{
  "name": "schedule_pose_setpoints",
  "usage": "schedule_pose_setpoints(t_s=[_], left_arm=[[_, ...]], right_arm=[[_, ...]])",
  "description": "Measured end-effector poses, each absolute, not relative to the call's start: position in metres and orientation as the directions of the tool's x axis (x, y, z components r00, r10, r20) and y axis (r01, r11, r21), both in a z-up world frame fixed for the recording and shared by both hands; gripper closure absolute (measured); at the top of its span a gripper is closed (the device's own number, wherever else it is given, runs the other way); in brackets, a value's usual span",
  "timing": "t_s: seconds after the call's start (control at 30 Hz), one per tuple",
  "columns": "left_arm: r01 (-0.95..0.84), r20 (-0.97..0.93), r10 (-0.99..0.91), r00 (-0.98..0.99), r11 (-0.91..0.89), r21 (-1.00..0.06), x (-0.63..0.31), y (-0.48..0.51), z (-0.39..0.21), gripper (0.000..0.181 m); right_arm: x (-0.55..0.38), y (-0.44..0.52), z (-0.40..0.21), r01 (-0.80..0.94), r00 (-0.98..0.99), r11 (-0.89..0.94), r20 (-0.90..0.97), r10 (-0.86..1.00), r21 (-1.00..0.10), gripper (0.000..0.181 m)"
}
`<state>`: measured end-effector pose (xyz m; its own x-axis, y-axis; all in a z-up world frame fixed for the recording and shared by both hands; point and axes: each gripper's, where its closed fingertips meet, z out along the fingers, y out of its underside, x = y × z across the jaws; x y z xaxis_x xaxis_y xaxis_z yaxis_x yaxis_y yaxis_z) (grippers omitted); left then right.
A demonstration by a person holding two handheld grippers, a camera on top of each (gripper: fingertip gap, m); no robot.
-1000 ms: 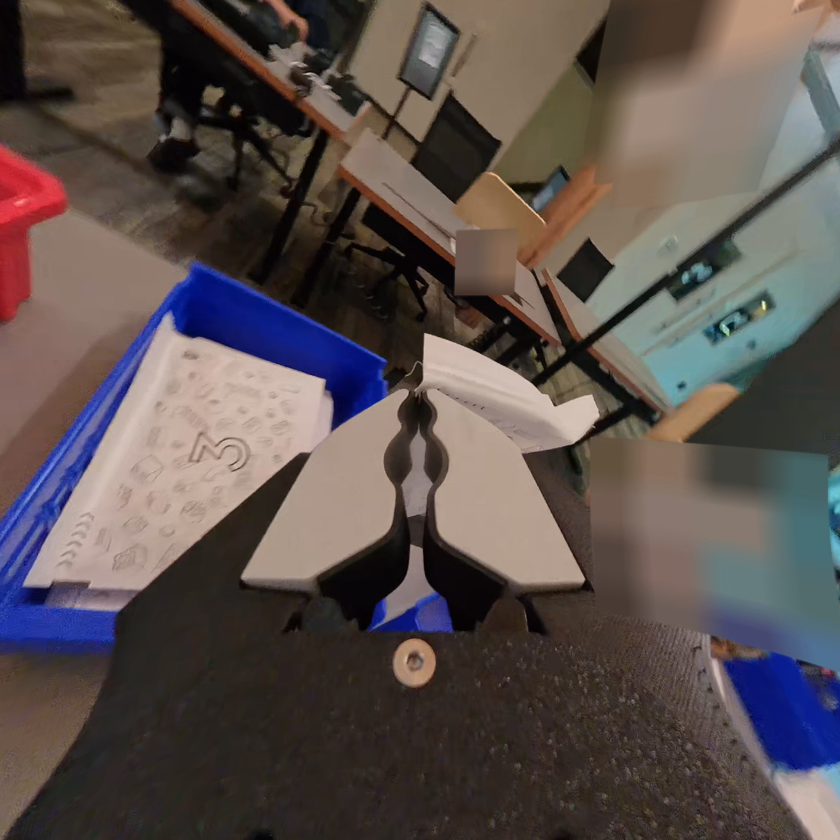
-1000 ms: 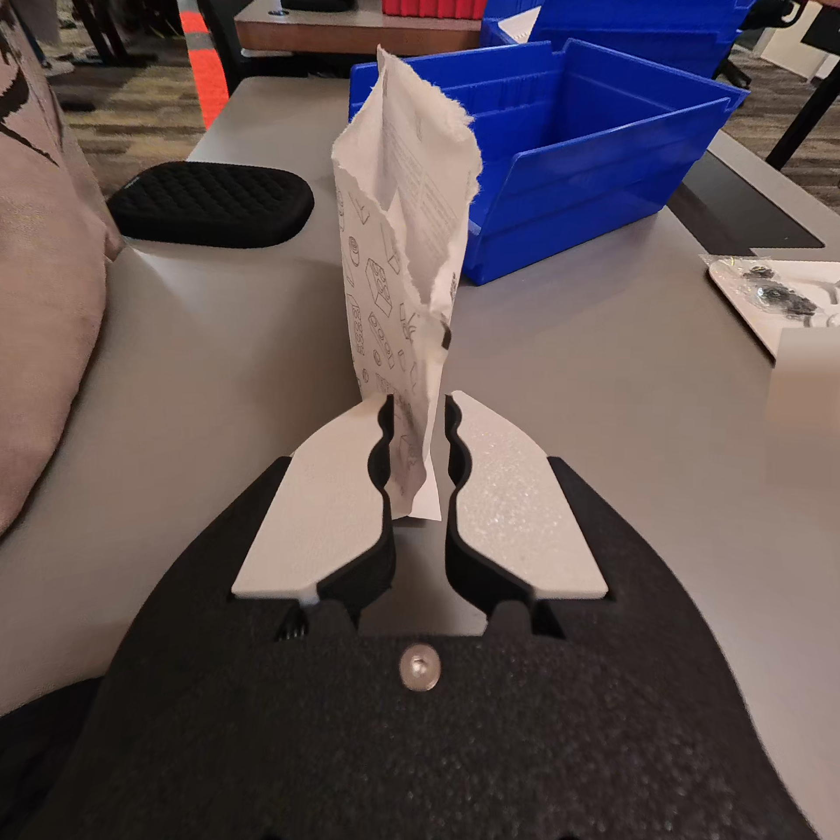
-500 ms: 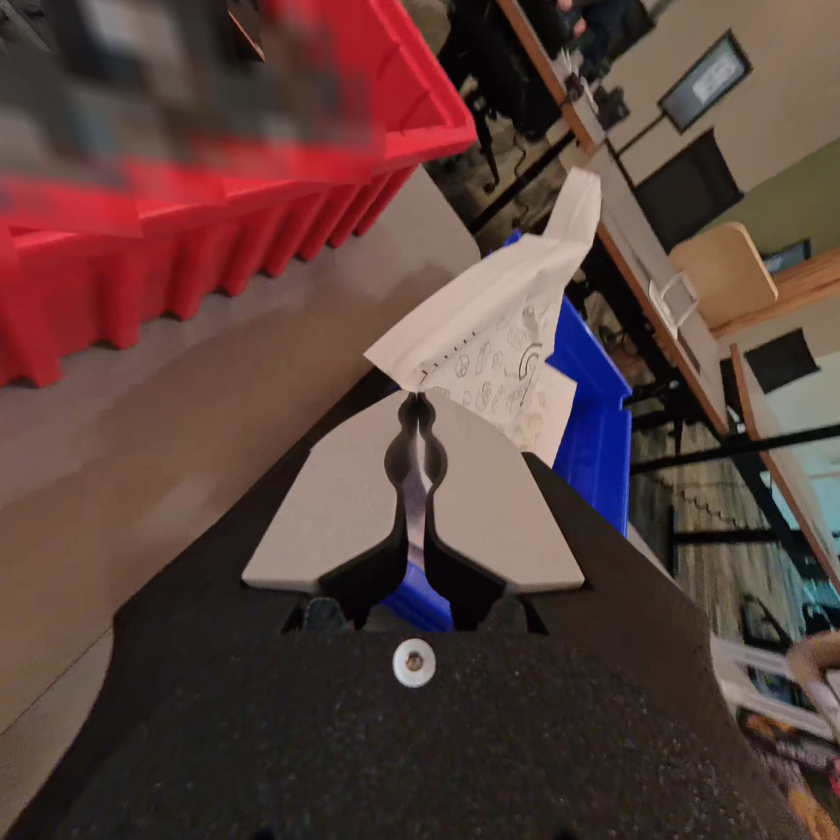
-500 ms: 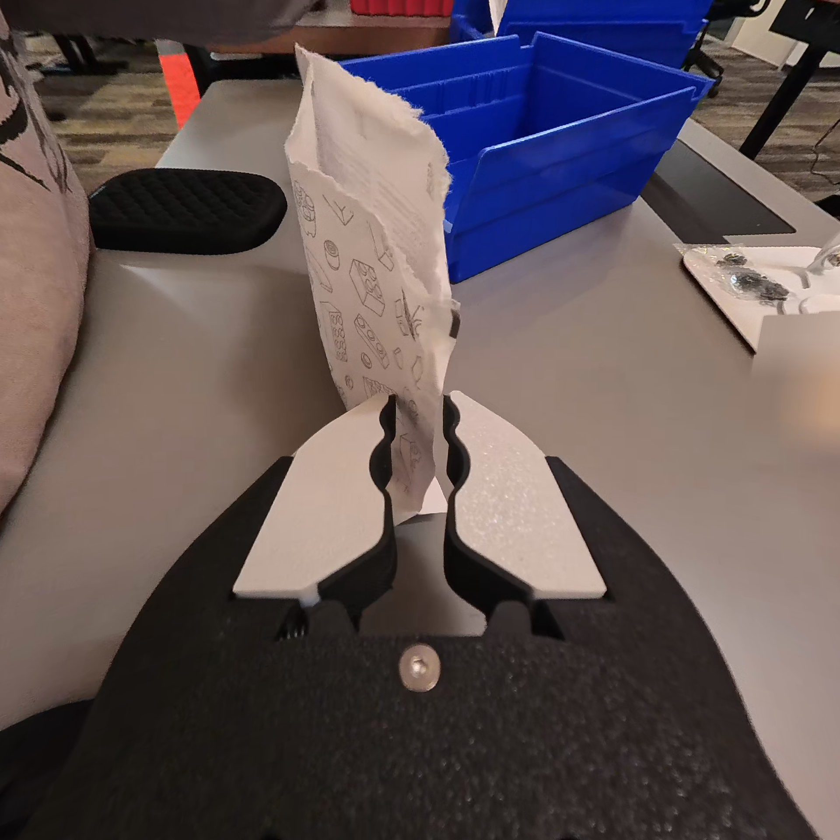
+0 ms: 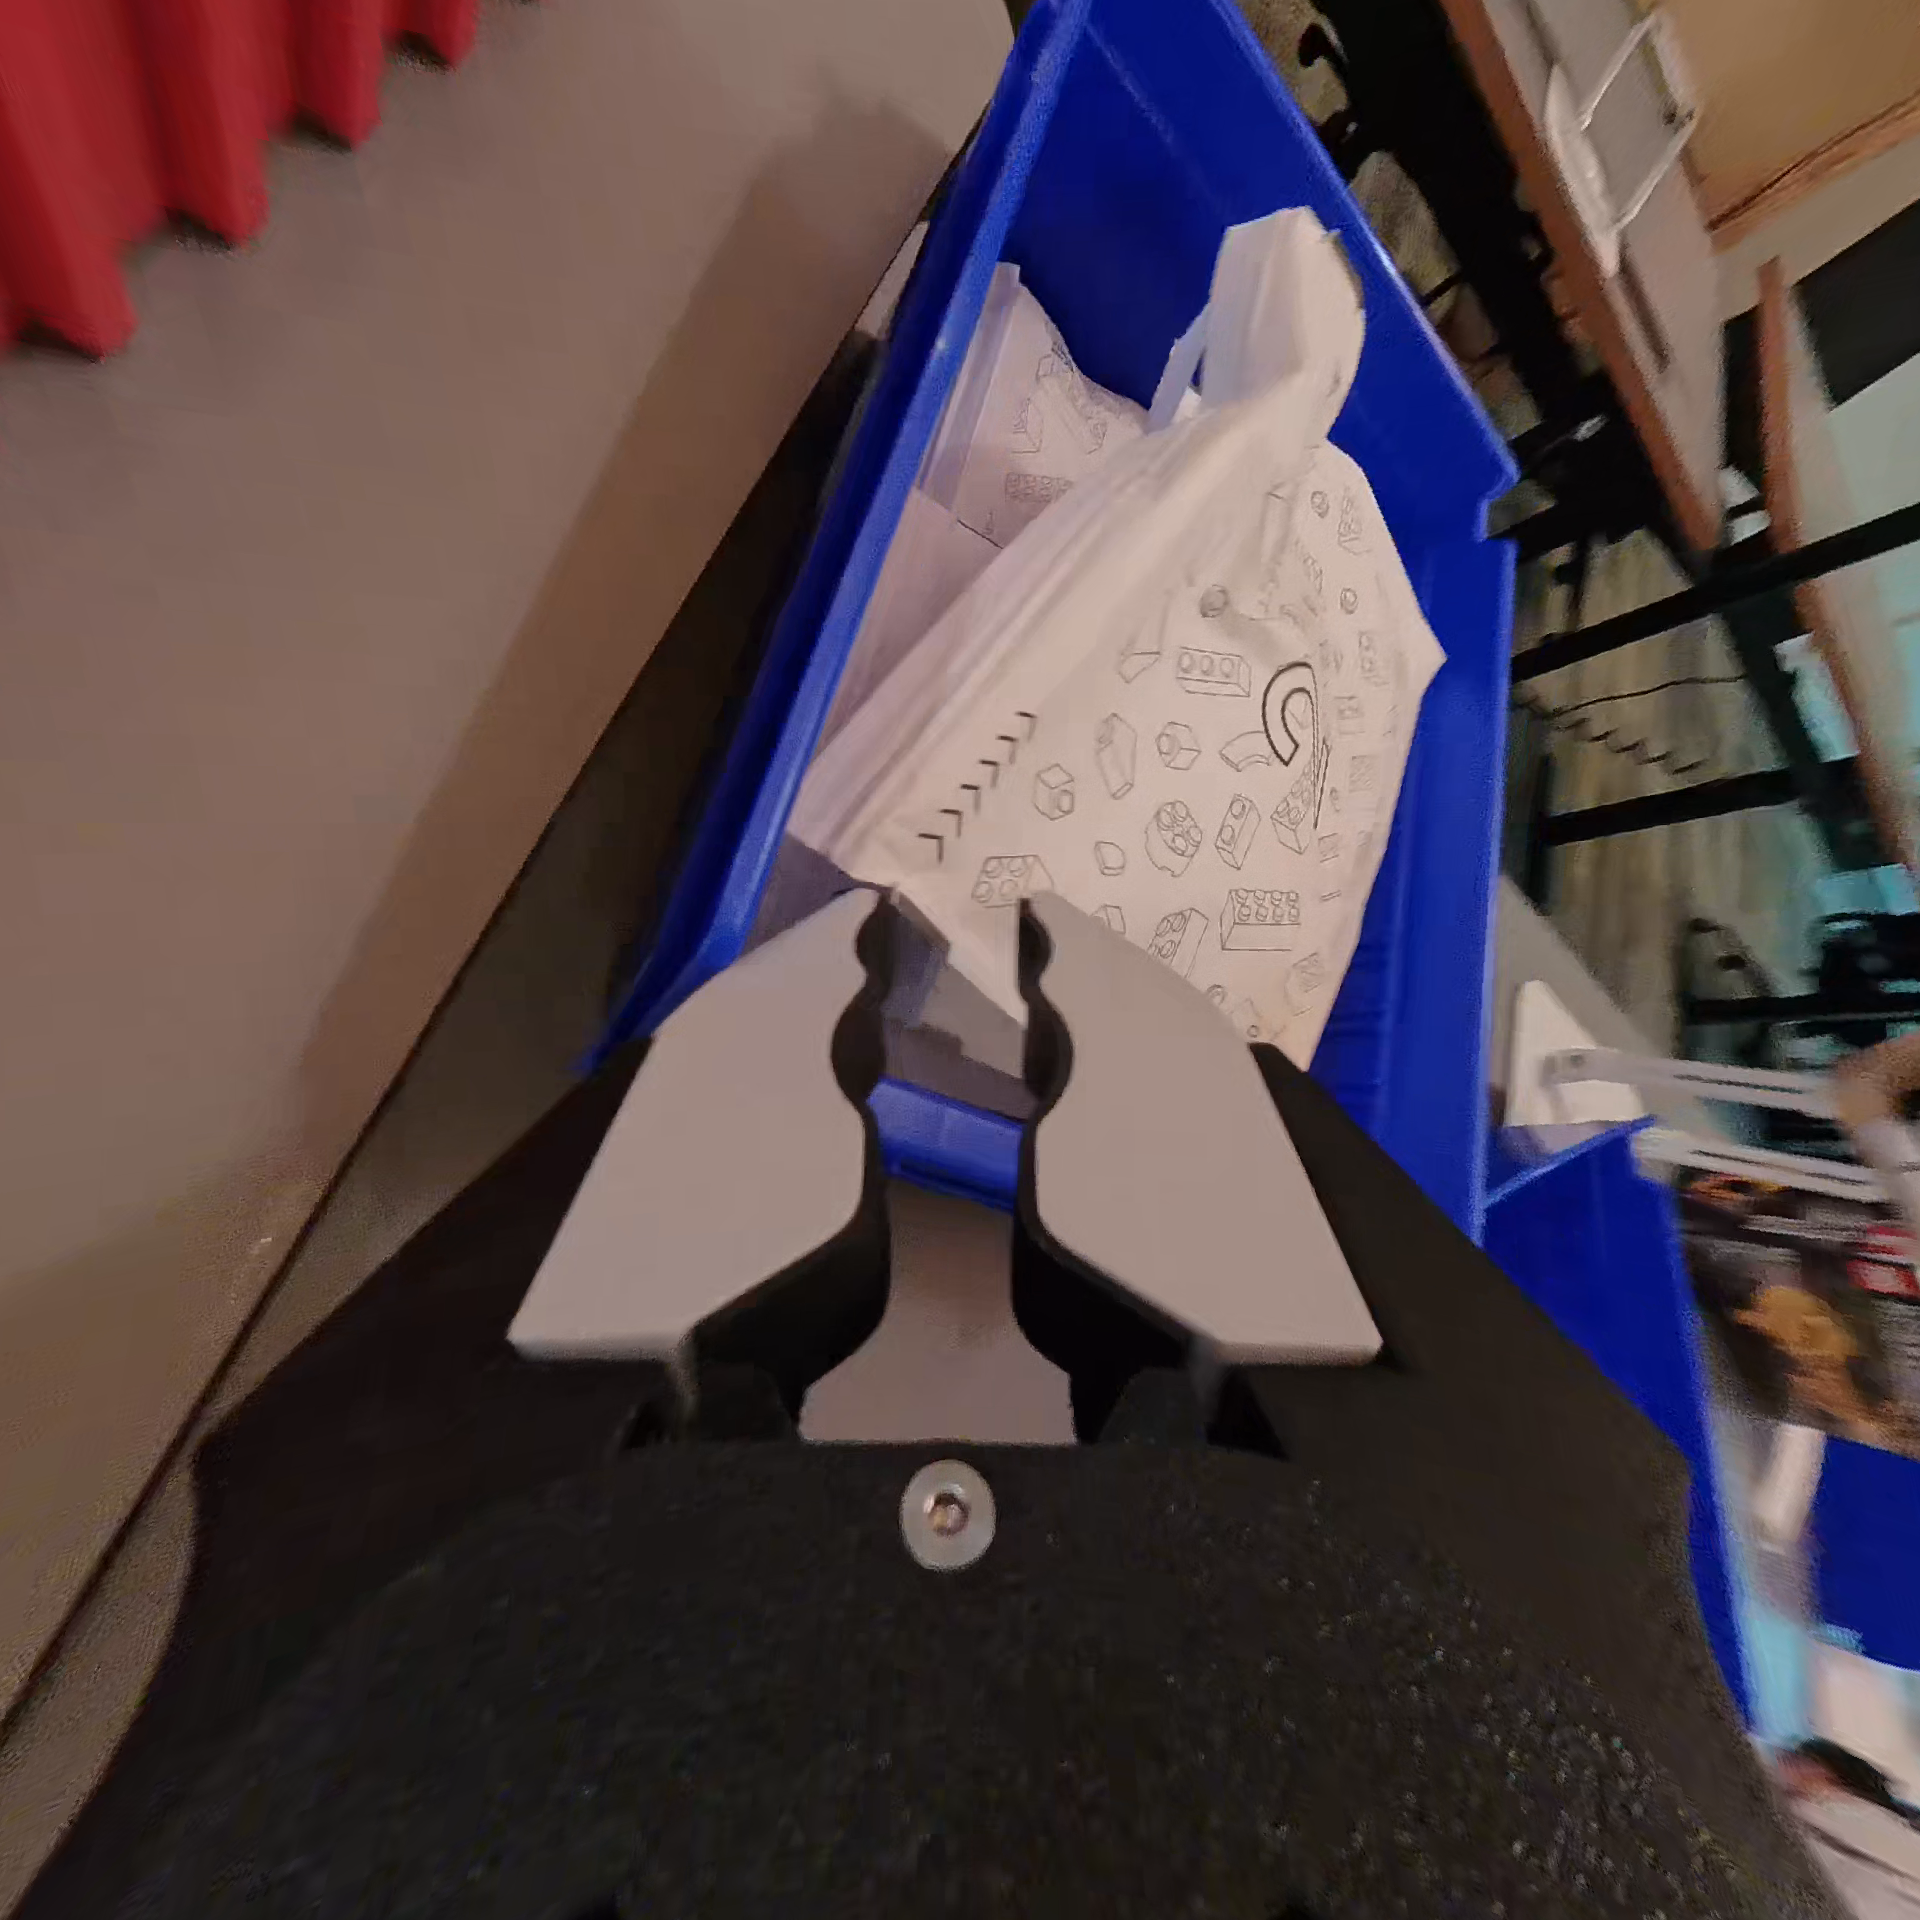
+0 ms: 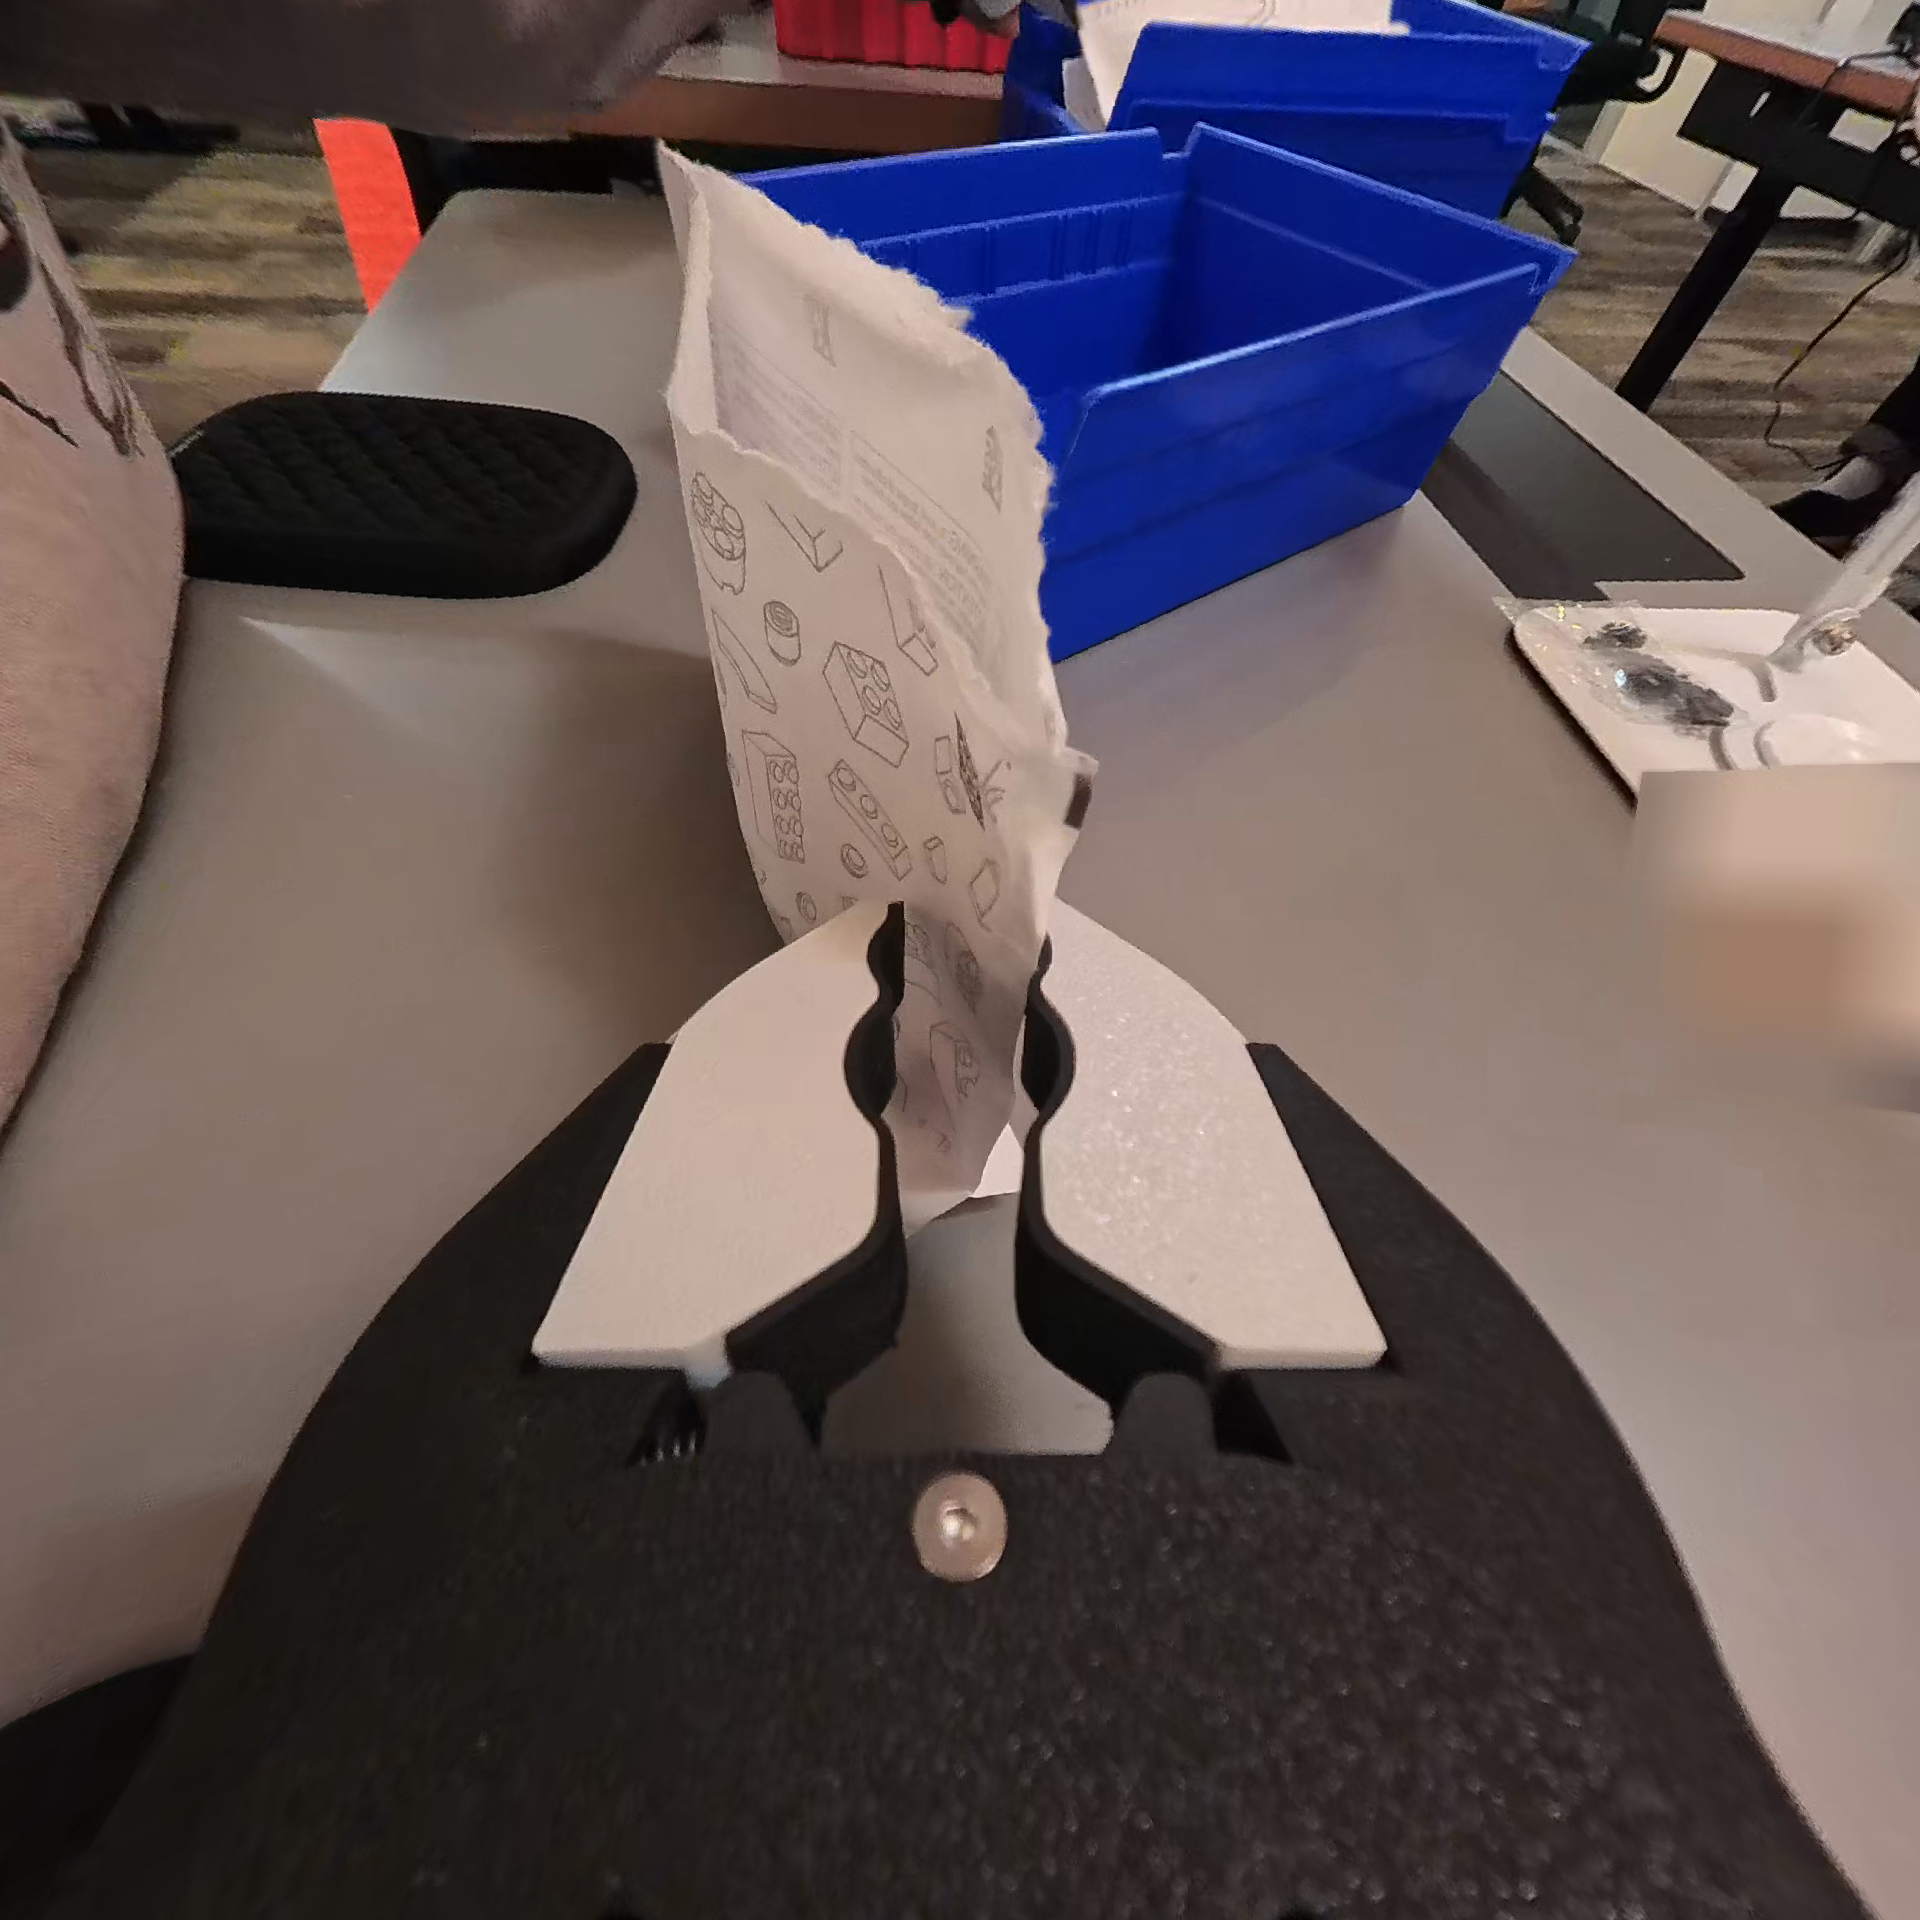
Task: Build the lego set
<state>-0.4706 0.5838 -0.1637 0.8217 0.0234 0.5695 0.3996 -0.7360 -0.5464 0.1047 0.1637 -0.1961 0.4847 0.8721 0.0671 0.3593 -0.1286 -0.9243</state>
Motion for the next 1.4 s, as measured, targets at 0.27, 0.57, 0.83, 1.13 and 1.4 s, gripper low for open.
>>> schedule_pose_setpoints(t_s=[0.27, 0.57, 0.83, 1.13, 1.4], left_arm=[[0.063, 0.202, -0.226, 0.953, -0.505, -0.861, -0.431, 0.532, -0.116, 0.137], [-0.144, 0.088, -0.798, 0.596, -0.214, -0.966, -0.231, 0.342, -0.08, 0.133], [-0.353, 0.004, -0.978, 0.207, -0.079, -0.932, -0.117, 0.205, -0.135, 0.127], [-0.639, -0.13, -0.988, 0.085, 0.046, -0.768, -0.074, 0.188, -0.232, 0.129], [-0.554, -0.056, -0.997, 0.051, 0.019, -0.832, -0.071, 0.187, -0.235, 0.132]], right_arm=[[0.11, 0.163, -0.198, 0.362, 0.494, -0.128, 0.074, 0.866, -0.923, 0.15], [0.102, 0.16, -0.219, 0.399, 0.464, -0.178, 0.031, 0.886, -0.9, 0.138], [0.097, 0.159, -0.226, 0.426, 0.443, -0.148, 0.063, 0.894, -0.892, 0.154], [0.088, 0.143, -0.221, 0.377, 0.332, -0.104, 0.029, 0.943, -0.92, 0.178], [0.076, 0.121, -0.188, 0.195, 0.164, -0.134, -0.103, 0.981, -0.972, 0.181]])
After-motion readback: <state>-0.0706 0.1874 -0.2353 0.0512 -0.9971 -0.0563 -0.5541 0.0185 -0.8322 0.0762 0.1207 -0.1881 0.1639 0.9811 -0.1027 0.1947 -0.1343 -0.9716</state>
